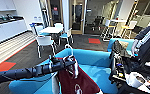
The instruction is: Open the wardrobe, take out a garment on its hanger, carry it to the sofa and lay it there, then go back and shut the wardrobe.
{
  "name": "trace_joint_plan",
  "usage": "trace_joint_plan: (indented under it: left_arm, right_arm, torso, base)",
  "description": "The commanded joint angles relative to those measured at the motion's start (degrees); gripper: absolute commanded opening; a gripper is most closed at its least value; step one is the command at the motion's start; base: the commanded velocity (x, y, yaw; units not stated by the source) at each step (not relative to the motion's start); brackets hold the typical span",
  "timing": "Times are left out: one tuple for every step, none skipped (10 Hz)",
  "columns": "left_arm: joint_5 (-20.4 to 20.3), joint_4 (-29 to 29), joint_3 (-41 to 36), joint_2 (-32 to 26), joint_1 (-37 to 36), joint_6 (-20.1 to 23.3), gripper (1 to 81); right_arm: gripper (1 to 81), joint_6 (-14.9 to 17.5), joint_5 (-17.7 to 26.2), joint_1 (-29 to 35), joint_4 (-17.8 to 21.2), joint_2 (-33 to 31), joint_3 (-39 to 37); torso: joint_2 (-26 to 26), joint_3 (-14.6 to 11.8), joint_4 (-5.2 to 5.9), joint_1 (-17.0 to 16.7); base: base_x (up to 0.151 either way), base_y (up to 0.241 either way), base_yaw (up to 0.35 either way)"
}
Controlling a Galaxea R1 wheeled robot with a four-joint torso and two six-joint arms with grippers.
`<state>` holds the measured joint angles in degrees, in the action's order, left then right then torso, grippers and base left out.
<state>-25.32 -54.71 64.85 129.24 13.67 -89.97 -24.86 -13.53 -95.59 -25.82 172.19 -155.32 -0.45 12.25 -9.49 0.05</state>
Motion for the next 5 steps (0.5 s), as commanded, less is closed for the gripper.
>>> trace_joint_plan:
  left_arm:
    - [-3.86, 0.92, -2.01, -0.82, -9.49, 0.32, 1.0]
    - [-3.86, 0.92, -2.01, -0.91, -9.4, 0.32, 1.0]
    - [-3.95, 0.92, -2.01, -0.91, -8.96, 0.41, 1.0]
    - [-3.95, 0.75, -1.92, -0.91, -8.7, 0.41, 1.0]
    - [-3.95, 0.57, -1.92, -0.91, -8.69, 0.41, 1.0]
  right_arm:
    - [81.1, 0.07, 2.98, 0.26, -0.37, -0.42, 0.03]
    - [81.1, 0.07, 2.98, 0.26, -0.37, -0.33, 0.03]
    - [81.1, 0.07, 2.98, 0.26, -0.37, -0.24, 0.03]
    - [81.1, 0.16, 2.98, 0.26, -0.37, -0.24, 0.03]
    - [81.1, 0.15, 2.98, 0.26, -0.37, -0.24, 0.03]
  torso:
    - [0.0, 0.0, 0.0, 0.0]
    - [0.0, 0.0, 0.0, 0.0]
    - [0.0, 0.0, 0.0, 0.0]
    - [0.0, 0.0, 0.0, 0.0]
    - [0.0, 0.0, 0.0, 0.0]
  base:
    - [0.0, 0.0, 0.0]
    - [0.0, 0.0, 0.0]
    - [0.0, 0.0, 0.0]
    - [0.0, 0.0, 0.0]
    - [0.0, 0.0, 0.0]
